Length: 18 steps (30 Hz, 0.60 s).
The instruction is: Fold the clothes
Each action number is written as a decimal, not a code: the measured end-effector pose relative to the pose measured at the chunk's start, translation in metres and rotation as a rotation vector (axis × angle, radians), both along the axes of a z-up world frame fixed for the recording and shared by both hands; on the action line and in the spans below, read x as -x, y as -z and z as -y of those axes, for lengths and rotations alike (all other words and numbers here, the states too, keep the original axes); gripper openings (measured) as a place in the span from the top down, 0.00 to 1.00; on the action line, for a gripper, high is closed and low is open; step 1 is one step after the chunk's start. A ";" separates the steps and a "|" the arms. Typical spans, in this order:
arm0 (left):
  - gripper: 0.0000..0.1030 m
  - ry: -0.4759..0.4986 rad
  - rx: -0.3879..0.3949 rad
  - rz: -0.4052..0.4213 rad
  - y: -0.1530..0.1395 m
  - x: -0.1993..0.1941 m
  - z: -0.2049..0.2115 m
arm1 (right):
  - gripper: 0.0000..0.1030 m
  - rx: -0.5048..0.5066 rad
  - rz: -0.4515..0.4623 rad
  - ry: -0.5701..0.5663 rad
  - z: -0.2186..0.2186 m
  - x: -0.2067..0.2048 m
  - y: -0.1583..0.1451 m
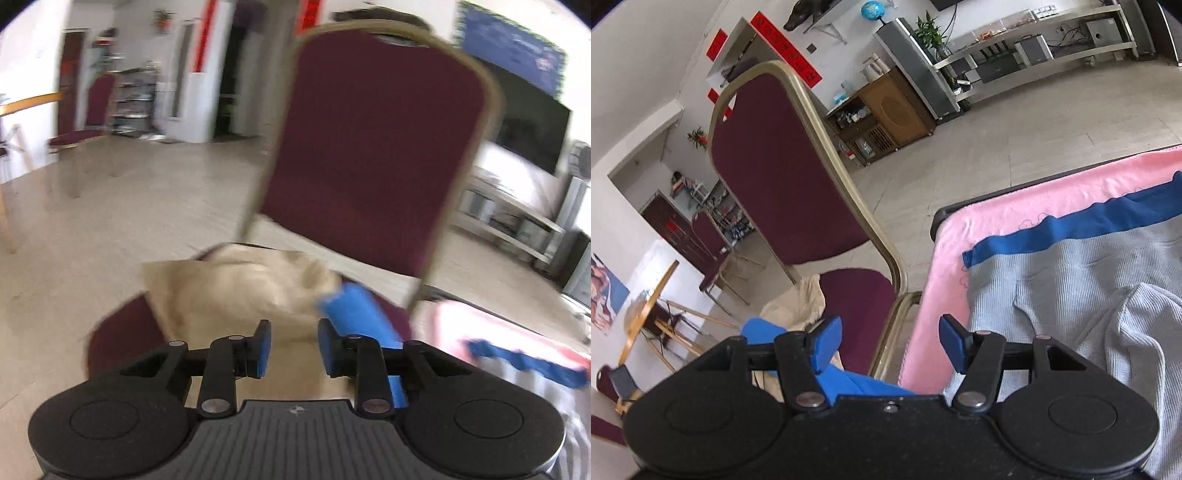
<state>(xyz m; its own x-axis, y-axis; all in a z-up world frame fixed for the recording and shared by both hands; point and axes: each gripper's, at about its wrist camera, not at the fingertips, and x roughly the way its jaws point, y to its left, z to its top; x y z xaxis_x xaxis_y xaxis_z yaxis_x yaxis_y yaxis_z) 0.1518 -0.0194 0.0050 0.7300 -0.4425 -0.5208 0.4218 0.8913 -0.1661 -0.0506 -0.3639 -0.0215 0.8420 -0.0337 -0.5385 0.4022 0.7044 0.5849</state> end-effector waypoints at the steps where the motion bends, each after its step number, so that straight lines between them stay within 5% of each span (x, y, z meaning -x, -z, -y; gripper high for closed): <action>1: 0.71 0.009 0.008 -0.007 -0.004 0.005 0.006 | 0.44 0.000 -0.008 -0.006 -0.003 -0.002 0.001; 6: 0.75 0.037 0.074 -0.142 0.000 0.016 0.015 | 0.47 0.033 -0.043 -0.092 -0.020 -0.024 0.006; 8: 0.76 0.041 0.095 -0.192 0.002 0.019 0.012 | 0.56 0.068 -0.063 -0.139 -0.030 -0.040 0.008; 14: 0.78 -0.001 0.156 -0.225 0.008 -0.011 -0.011 | 0.59 0.163 -0.020 -0.377 -0.068 -0.121 -0.003; 18: 0.79 -0.011 0.183 -0.255 0.023 -0.029 -0.015 | 0.59 0.121 -0.015 -0.500 -0.091 -0.190 0.006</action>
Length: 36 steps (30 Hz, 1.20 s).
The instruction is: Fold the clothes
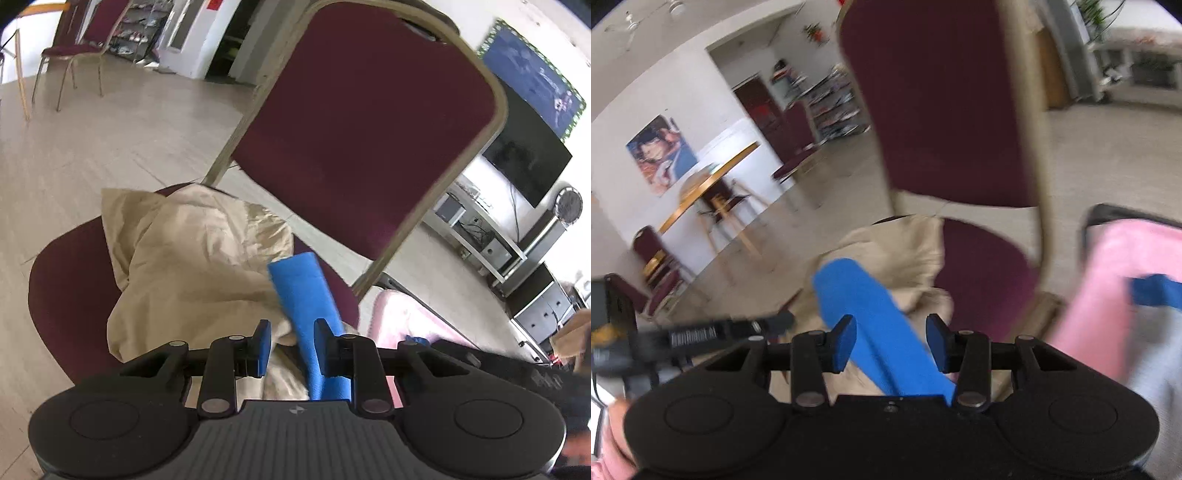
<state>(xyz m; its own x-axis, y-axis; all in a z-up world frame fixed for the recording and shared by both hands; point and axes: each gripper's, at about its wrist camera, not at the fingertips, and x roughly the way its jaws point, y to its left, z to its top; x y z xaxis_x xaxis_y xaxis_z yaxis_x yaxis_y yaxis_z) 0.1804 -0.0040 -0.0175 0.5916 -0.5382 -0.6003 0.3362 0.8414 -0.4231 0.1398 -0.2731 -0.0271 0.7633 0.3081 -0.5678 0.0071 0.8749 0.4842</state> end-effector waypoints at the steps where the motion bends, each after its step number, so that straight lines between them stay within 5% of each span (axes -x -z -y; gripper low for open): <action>1: 0.79 0.000 0.012 -0.002 0.003 -0.003 -0.001 | 0.59 -0.023 -0.015 -0.014 -0.003 -0.016 0.007; 6: 0.79 0.013 0.057 -0.010 0.017 -0.010 -0.008 | 0.59 -0.141 -0.097 -0.010 -0.001 -0.060 0.047; 14: 0.79 0.007 0.067 -0.005 0.023 -0.013 -0.012 | 0.56 -0.513 -0.114 0.008 0.032 -0.050 0.089; 19: 0.79 -0.030 0.090 0.001 0.017 -0.009 -0.025 | 0.68 -0.423 0.023 -0.138 0.006 -0.026 0.059; 26: 0.72 -0.095 0.138 0.010 0.005 0.012 -0.050 | 0.67 -0.239 0.072 -0.273 -0.049 -0.016 0.032; 31: 0.69 -0.090 0.137 0.002 0.008 0.027 -0.053 | 0.59 -0.277 0.136 -0.070 -0.033 -0.006 0.010; 33: 0.69 -0.060 0.130 -0.009 0.012 0.029 -0.044 | 0.47 -0.237 0.091 0.037 -0.016 -0.002 0.011; 36: 0.69 -0.018 0.120 -0.023 0.019 0.032 -0.029 | 0.46 -0.292 -0.026 0.110 0.008 -0.003 0.033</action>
<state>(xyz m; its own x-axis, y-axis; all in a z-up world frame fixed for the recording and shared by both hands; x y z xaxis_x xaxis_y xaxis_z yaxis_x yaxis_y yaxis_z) 0.1488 0.0251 -0.0363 0.5887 -0.5964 -0.5456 0.3101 0.7900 -0.5289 0.1432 -0.2807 -0.0596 0.7872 0.3778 -0.4874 0.1095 0.6922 0.7133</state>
